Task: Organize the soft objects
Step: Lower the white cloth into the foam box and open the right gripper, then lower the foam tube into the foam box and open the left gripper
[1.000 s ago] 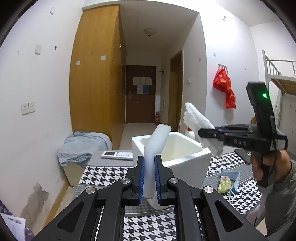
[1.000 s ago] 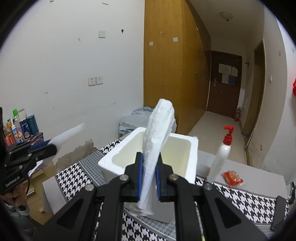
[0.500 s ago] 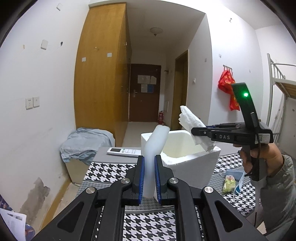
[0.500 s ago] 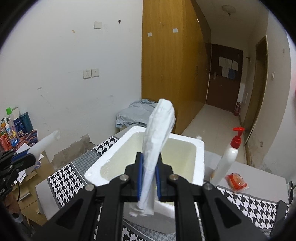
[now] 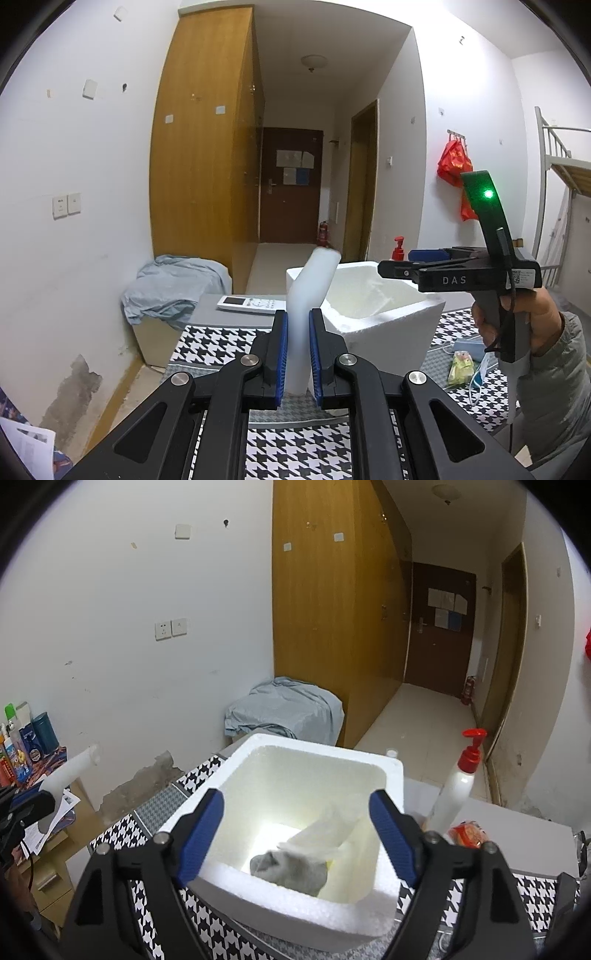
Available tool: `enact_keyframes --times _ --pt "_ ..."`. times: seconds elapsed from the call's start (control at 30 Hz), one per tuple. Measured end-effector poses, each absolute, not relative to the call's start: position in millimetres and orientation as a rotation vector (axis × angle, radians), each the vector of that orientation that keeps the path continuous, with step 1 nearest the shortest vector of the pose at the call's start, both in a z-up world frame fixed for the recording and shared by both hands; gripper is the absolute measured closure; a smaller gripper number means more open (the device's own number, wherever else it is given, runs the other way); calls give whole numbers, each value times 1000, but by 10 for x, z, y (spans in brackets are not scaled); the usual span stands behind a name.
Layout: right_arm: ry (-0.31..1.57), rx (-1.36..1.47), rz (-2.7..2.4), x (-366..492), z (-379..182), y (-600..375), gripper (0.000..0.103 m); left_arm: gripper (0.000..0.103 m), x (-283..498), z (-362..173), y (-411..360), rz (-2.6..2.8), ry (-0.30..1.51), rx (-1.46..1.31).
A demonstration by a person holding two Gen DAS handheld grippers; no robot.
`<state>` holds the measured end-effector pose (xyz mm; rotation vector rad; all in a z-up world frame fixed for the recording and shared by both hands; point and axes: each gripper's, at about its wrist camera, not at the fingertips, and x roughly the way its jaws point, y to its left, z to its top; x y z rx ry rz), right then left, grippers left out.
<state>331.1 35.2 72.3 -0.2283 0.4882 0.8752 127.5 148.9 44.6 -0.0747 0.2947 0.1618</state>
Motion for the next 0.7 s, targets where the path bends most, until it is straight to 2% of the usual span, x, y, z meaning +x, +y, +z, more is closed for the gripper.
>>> enact_keyframes --times 0.37,0.53,0.7 --pt "459 -242 861 3191 779 194 14 91 1456 489 1492 118 303 -67" --pt "439 -227 828 3165 806 80 0 91 1593 501 1456 96 315 -62" --pt "429 -203 813 3148 813 -48 0 91 1712 530 1444 70 322 -60"
